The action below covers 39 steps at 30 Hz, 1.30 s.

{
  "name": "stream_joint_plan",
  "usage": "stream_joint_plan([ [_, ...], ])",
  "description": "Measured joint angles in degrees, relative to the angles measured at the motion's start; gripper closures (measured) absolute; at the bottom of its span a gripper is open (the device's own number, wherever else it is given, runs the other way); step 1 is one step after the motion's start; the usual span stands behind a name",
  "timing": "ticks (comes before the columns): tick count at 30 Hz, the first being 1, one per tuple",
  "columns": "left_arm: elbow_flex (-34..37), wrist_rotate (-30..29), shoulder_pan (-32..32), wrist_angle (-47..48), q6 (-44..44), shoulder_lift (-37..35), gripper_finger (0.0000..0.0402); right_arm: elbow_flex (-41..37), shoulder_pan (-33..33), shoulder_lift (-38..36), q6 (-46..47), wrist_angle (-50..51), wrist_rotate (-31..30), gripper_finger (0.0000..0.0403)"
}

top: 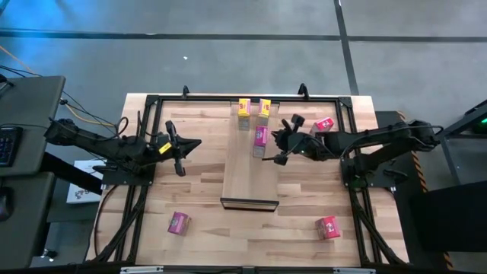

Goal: Stack cereal on shelf
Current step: Put the purple cereal box on the shelf

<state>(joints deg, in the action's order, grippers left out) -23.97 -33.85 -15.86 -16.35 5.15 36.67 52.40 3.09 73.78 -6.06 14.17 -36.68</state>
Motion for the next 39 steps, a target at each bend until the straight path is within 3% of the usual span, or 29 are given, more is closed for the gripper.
stream_joint_plan([
  [3, 0.02, 0.01, -0.02, 2.46, 0.02, -0.97, 0.0401, -0.02, 1.29, -2.94, 2.59, 5.64, -3.72, 0.0403],
  [11, 0.02, 0.15, -0.02, 6.2, -0.61, -4.28, 0.0401, -0.84, 6.14, -14.39, 14.31, 22.41, -2.8, 0.0403],
  [16, 0.02, 0.1, 0.0, 7.79, -1.04, -4.34, 0.0401, -7.37, 10.35, -22.84, 18.04, 20.28, -4.97, 0.0403],
  [20, 0.02, -1.7, 0.02, 7.27, -1.07, -4.17, 0.0389, -14.86, 11.69, -28.07, 16.76, 10.19, -6.86, 0.0403],
  [24, -0.91, -4.18, 0.02, 8.06, -1.69, -4.4, 0.034, -19.7, 11.18, -30.71, 14.4, 1.19, -6.6, 0.0402],
  [33, -5.59, -8.52, 0.52, 7.86, -2.03, -2.89, 0.0195, -20.07, 9.15, -31.17, 13.99, -2.5, -6.51, 0.0402],
  [39, -5.63, -6.14, 0.47, 9.65, -3.35, -1.77, 0.0157, -19.76, 6.4, -31.17, 14.62, -2.49, -4.86, 0.0372],
])
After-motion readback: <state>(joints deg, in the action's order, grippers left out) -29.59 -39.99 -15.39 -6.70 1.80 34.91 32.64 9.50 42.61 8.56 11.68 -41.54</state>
